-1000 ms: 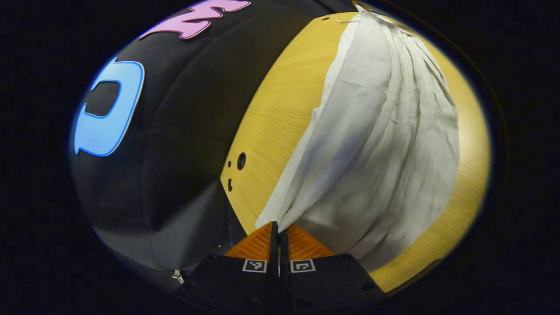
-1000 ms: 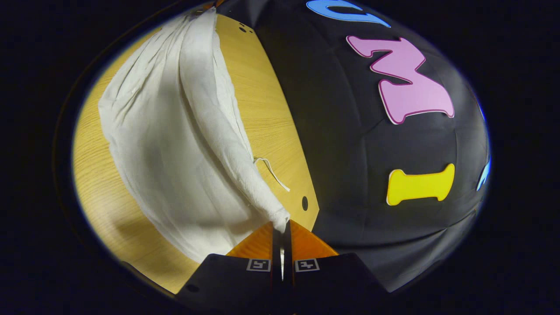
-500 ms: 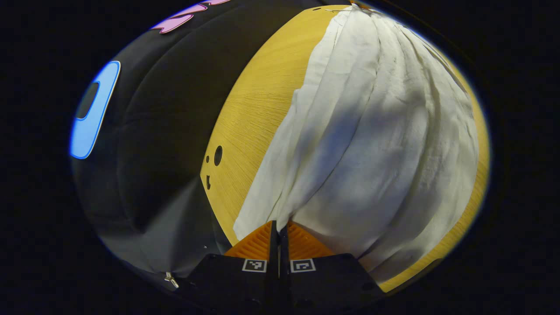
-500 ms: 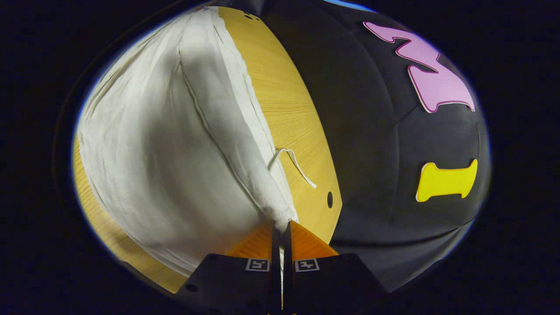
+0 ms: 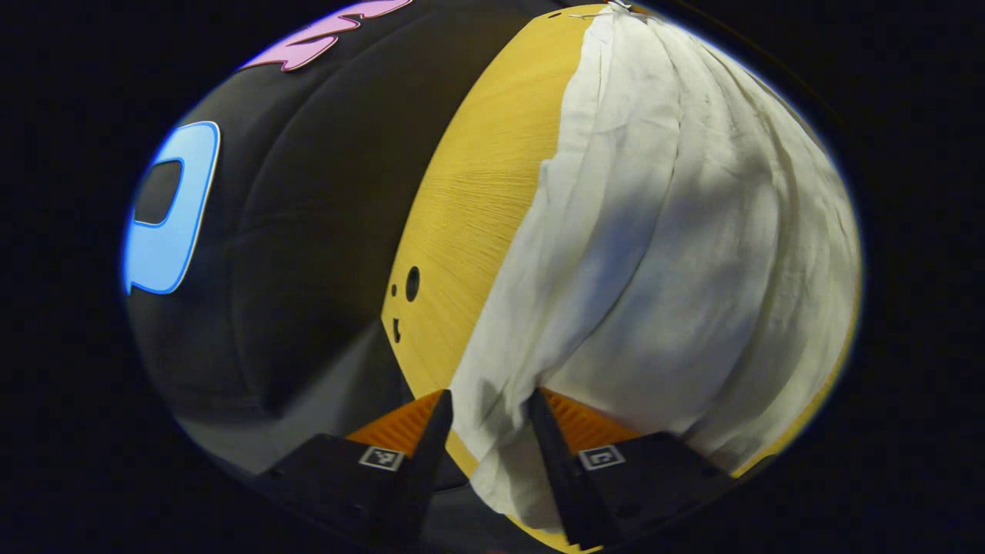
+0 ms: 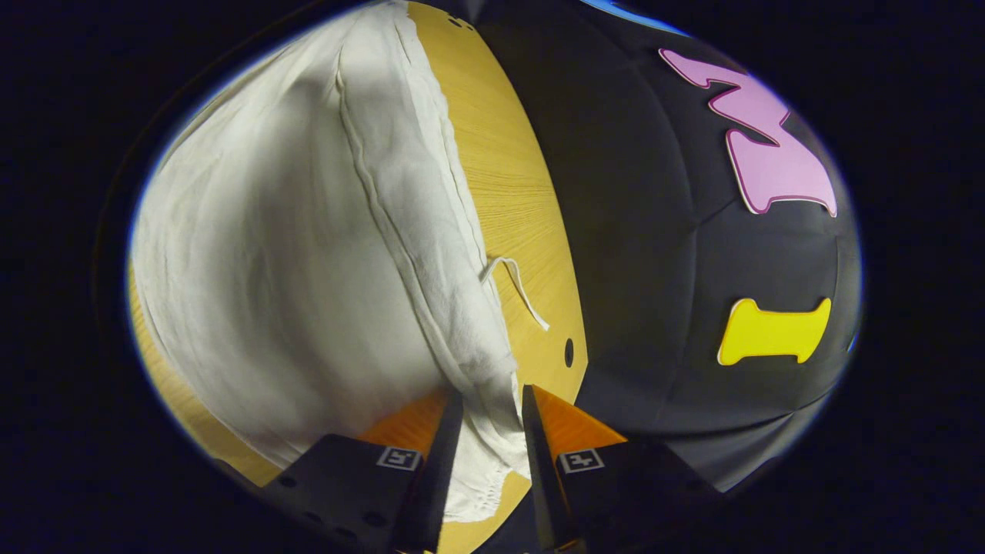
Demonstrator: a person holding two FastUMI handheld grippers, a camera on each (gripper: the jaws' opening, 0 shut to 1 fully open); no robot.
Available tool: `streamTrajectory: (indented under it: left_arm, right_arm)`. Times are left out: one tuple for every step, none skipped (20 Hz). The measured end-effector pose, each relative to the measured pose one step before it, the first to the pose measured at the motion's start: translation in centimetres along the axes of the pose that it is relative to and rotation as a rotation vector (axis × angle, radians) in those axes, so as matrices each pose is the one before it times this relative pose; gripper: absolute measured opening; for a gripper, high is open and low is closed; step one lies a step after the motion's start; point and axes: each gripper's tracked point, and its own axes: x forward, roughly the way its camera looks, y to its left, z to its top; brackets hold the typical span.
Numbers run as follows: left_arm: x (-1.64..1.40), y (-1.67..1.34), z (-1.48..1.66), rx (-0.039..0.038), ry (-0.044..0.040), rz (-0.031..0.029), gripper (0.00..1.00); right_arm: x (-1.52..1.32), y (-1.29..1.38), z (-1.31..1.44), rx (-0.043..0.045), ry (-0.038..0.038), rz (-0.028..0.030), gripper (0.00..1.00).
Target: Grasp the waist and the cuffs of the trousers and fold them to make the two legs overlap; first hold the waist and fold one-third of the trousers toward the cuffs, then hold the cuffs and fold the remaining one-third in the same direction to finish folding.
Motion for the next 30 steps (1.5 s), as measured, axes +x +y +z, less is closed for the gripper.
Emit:
streamTrajectory:
  left_arm:
    - [-0.175, 0.377, 0.061, 0.00359, -0.00477, 0.00535, 0.84]
    - [-0.428, 0.190, 0.251, -0.00568, -0.01445, 0.00540, 0.88]
    - [-0.211, 0.275, 0.267, -0.00910, -0.01309, 0.00611, 0.96]
    - [-0.323, 0.255, 0.146, -0.00599, -0.00642, 0.00997, 0.96]
    - [-0.458, 0.324, -0.036, -0.00517, -0.00373, 0.00898, 0.96]
    - [-0.495, 0.291, 0.035, -0.00670, -0.00279, 0.00556, 0.96]
    - [-0.519, 0.387, -0.090, -0.00866, -0.00200, 0.00654, 0.96]
    - [-0.606, 0.407, -0.001, -0.01198, -0.00230, 0.00911, 0.96]
    - [-0.876, 0.500, -0.173, -0.02091, -0.01191, 0.01334, 0.96]
    - [-1.057, 0.372, 0.044, -0.03235, -0.01792, 0.00910, 0.96]
    - [-1.009, 0.297, 0.255, -0.03707, -0.01499, 0.00776, 0.96]
    - [-1.197, 0.512, 0.088, -0.03045, -0.01481, 0.01528, 0.96]
    - [-1.111, 0.563, 0.080, -0.03073, -0.00815, 0.01982, 0.96]
    - [-1.172, 0.227, 0.037, -0.04117, -0.00732, 0.01290, 0.96]
    - [-0.956, -0.071, 0.077, -0.05350, -0.00429, 0.00229, 0.96]
    - [-0.614, -0.158, -0.083, -0.06357, 0.00334, 0.00535, 0.96]
    - [-0.585, -0.182, -0.217, -0.07270, 0.00702, 0.00109, 0.96]
    - [-0.306, -0.160, -0.301, -0.08687, 0.01139, -0.00152, 0.96]
    - [-0.754, -0.466, -0.537, -0.09271, 0.00900, -0.01021, 0.96]
    - [-0.668, -0.591, -0.149, -0.08605, 0.00785, -0.00985, 0.96]
    - [-0.810, -0.486, -0.274, -0.07488, 0.00393, -0.00797, 0.96]
    - [-0.348, -0.461, -0.227, -0.06851, 0.00533, -0.01734, 0.96]
    - [-0.304, -0.685, -0.285, -0.06067, 0.00636, -0.01508, 0.97]
    - [-0.250, -0.700, -0.335, -0.05411, 0.00580, -0.01448, 0.96]
    - [-0.383, -0.851, -0.442, -0.04548, 0.00506, -0.01370, 0.97]
    - [-0.123, -0.499, -0.232, -0.03880, 0.00172, -0.00834, 0.97]
    - [-0.116, -0.349, -0.318, -0.03503, 0.00143, -0.00734, 0.97]
    - [0.025, -0.192, -0.055, -0.03454, -0.00026, -0.00776, 0.97]
    - [-0.126, -0.476, -0.192, -0.03105, -0.00074, -0.01116, 0.97]
    - [-0.106, -0.278, 0.153, -0.02709, -0.00355, -0.00541, 0.97]
  right_arm:
    - [-0.253, -0.515, 0.033, -0.00581, -0.00592, -0.01479, 0.57]
    - [-0.330, -0.385, 0.064, -0.00016, -0.00626, -0.00982, 0.72]
    - [-0.499, -0.373, 0.062, -0.00139, -0.00686, -0.01199, 0.76]
    - [-0.633, -0.489, -0.060, -0.00418, -0.00683, -0.01424, 0.80]
    - [-0.637, -0.601, 0.043, -0.00151, -0.00923, -0.01606, 0.78]
    - [-0.681, -0.654, 0.145, 0.00845, -0.01052, -0.01547, 0.86]
    - [-0.878, -0.618, 0.115, 0.02055, -0.00853, -0.01207, 0.89]
    - [-0.936, -0.684, -0.001, 0.03304, -0.00301, -0.01175, 0.89]
    - [-0.992, -0.560, 0.055, 0.04675, 0.00224, -0.00361, 0.89]
    - [-1.018, -0.264, -0.066, 0.06085, 0.00741, 0.00537, 0.89]
    - [-1.022, -0.213, 0.108, 0.06895, 0.00408, 0.00643, 0.89]
    - [-1.034, -0.049, 0.296, 0.06663, -0.00029, 0.00621, 0.90]
    - [-0.800, -0.148, 0.403, 0.05989, -0.00636, -0.00152, 0.90]
    - [-0.738, -0.072, 0.301, 0.05956, -0.00319, 0.00288, 0.91]
    - [-0.500, 0.036, 0.077, 0.06984, 0.00392, 0.00069, 0.90]
    - [-0.452, 0.145, -0.055, 0.08321, 0.00825, 0.00191, 0.90]
    - [-0.439, 0.068, -0.205, 0.08957, 0.01394, -0.00364, 0.90]
    - [-0.197, -0.097, -0.540, 0.08959, 0.02242, -0.00838, 0.90]
    - [-0.236, -0.036, -0.751, 0.09127, 0.02013, -0.00546, 0.90]
    - [0.062, 0.099, -0.600, 0.07716, 0.02080, -0.00302, 0.90]
    - [0.183, -0.017, -0.725, 0.05804, 0.02407, -0.00647, 0.91]
    - [-0.178, -0.251, -0.956, 0.04898, 0.02096, -0.00805, 0.91]
    - [-0.165, -0.287, -0.869, 0.05458, 0.01803, -0.00673, 0.91]
    - [-0.103, -0.029, -0.721, 0.06605, 0.01871, -0.00045, 0.91]
    - [0.257, -0.136, -1.046, 0.07024, 0.02210, -0.00124, 0.90]
    - [0.145, -0.200, -0.885, 0.07493, 0.02304, -0.00129, 0.91]
    - [0.398, -0.127, -0.555, 0.07238, 0.01767, 0.00235, 0.91]
    - [0.540, -0.167, -0.606, 0.05851, 0.01788, -0.00024, 0.91]
    - [0.441, -0.360, -0.541, 0.05250, 0.01620, -0.00478, 0.91]
    - [0.663, -0.245, -0.274, 0.05434, 0.01780, -0.00282, 0.91]
